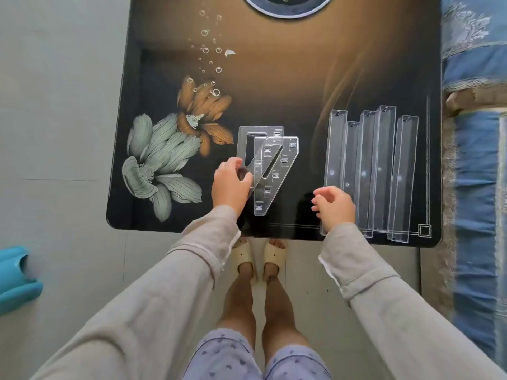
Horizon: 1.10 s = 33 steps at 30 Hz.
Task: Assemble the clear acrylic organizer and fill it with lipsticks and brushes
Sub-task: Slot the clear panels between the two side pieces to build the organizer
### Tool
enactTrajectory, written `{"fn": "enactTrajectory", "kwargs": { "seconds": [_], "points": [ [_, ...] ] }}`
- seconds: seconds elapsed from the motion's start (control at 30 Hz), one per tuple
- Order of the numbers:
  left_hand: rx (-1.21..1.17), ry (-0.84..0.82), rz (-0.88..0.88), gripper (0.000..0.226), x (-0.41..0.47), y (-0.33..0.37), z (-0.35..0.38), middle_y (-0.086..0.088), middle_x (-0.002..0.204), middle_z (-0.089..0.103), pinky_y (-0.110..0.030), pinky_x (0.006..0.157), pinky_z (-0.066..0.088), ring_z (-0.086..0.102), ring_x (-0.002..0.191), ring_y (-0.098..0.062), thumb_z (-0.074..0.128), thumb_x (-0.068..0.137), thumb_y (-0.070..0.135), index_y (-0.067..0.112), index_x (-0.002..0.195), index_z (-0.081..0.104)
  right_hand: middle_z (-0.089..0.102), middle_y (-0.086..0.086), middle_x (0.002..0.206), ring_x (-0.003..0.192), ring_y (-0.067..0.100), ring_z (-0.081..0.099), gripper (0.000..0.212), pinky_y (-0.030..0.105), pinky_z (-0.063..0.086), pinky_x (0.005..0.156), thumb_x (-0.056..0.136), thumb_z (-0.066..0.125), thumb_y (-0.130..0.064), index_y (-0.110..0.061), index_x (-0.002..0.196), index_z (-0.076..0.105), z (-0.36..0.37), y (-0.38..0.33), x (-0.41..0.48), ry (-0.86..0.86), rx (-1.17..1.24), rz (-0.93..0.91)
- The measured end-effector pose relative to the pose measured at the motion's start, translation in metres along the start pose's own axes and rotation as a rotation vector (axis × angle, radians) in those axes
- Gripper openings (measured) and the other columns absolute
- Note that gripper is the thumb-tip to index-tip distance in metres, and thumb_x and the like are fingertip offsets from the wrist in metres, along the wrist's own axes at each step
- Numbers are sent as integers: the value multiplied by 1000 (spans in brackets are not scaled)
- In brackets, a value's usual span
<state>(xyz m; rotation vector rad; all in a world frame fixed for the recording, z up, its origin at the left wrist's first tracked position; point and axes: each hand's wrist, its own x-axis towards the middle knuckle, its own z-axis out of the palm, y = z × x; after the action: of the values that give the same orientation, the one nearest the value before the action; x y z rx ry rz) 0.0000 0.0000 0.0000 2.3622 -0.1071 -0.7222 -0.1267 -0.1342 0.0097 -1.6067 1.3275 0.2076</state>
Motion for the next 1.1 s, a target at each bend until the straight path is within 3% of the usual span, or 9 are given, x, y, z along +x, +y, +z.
{"fn": "enactTrajectory", "kwargs": {
  "seconds": [0.1,0.17,0.27,0.4,0.5,0.6,0.77,0.9,1.1],
  "points": [
    [102,54,50,43,18,8,15,-9,124,54,-35,95,41,46,117,-24,60,85,25,13,124,48,69,14,103,99,30,60,22,22,40,81,85,49,-7,-8,101,63,-10,-14,31,251,-151,-59],
    [214,98,90,48,25,10,25,-7,128,52,-39,99,40,44,120,-24,60,84,33,14,126,46,68,13,103,100,30,59,21,26,41,82,86,50,-8,-7,103,61,-15,-22,48,329,-190,-109],
    [343,153,197,49,30,6,36,-7,126,52,-38,95,42,45,117,-24,58,83,44,15,121,49,67,12,103,97,32,60,21,37,48,82,88,51,-21,-9,103,59,-12,-25,62,352,-358,-183],
    [430,190,261,50,25,4,45,-6,124,52,-38,89,45,46,114,-24,50,83,56,17,114,54,68,12,95,89,32,62,27,32,39,70,89,50,-33,-9,95,62,-8,-26,69,375,-577,-221],
    [521,172,254,51,20,2,49,-6,128,48,-38,88,45,43,117,-25,52,82,54,16,115,52,69,13,92,89,33,63,26,38,46,79,90,49,-30,-9,95,62,-7,-24,68,356,-688,-245],
    [539,166,207,48,15,5,50,-8,127,48,-37,89,47,44,116,-25,54,84,49,12,114,51,70,14,91,91,33,61,27,39,43,86,92,47,-28,-7,97,64,-5,-24,69,364,-783,-282],
    [418,130,156,43,9,7,41,-8,124,49,-34,90,49,46,113,-23,61,81,45,10,107,56,62,14,101,102,30,52,29,41,39,88,91,46,-25,-5,96,67,-1,-21,60,429,-796,-309],
    [91,71,101,35,3,3,30,-5,119,50,-22,83,43,47,109,-17,70,77,36,10,96,59,50,10,115,110,29,42,23,40,32,94,89,47,-20,-6,91,65,3,-15,45,454,-658,-308],
    [-206,-11,-34,29,-16,-19,4,-4,115,58,-22,83,39,50,100,-10,65,81,26,10,105,60,49,11,128,124,28,38,20,40,24,100,91,47,-19,-4,92,60,22,-3,9,366,-538,-371]
  ]
}}
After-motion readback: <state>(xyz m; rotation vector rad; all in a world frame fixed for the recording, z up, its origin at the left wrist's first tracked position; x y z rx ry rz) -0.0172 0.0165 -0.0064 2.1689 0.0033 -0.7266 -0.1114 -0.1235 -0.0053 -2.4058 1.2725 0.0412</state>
